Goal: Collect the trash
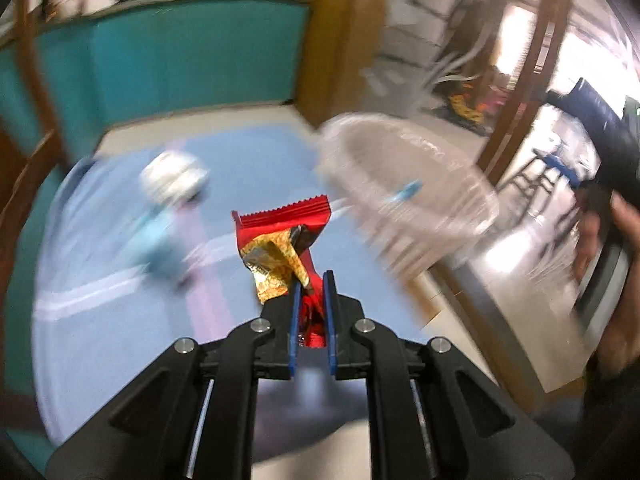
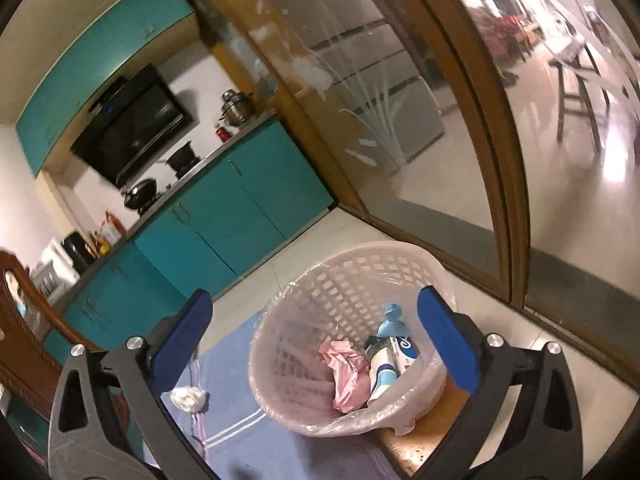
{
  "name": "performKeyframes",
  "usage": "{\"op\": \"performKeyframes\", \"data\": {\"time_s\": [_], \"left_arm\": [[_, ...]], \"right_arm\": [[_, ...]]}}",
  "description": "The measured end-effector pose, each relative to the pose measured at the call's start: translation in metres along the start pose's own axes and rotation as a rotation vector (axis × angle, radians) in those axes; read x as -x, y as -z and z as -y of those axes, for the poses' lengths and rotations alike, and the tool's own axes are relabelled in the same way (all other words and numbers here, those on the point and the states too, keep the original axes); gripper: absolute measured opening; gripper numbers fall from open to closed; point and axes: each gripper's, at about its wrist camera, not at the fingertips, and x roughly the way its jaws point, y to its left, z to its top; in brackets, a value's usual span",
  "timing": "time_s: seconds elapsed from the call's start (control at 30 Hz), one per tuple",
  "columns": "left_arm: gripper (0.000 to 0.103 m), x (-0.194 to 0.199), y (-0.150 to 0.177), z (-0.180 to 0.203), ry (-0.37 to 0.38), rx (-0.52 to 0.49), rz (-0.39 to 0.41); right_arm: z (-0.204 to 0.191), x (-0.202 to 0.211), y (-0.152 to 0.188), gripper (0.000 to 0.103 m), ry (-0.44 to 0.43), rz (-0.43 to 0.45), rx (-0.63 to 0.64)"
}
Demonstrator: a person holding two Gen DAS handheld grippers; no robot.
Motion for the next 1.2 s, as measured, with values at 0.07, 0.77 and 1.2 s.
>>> {"op": "performKeyframes", "data": {"time_s": [0.07, 0.77, 1.2], "left_arm": [[0.019, -0.013, -0.035, 0.031, 0.058, -0.029, 0.020], [0.092, 0.096, 0.082, -0.098, -0.287, 0.169, 0.110], [0.092, 0.099, 0.080, -0.108, -0.252, 0.164, 0.095]], "right_arm": [[0.011, 0.004, -0.003, 0.100, 0.005, 0.009, -0.025], [-0.113, -0.001, 0.109, 0.100, -0.189, -0.291, 0.411], [-0.155, -0.004, 0.177, 0.100, -0.210, -0.377, 0.609]]}}
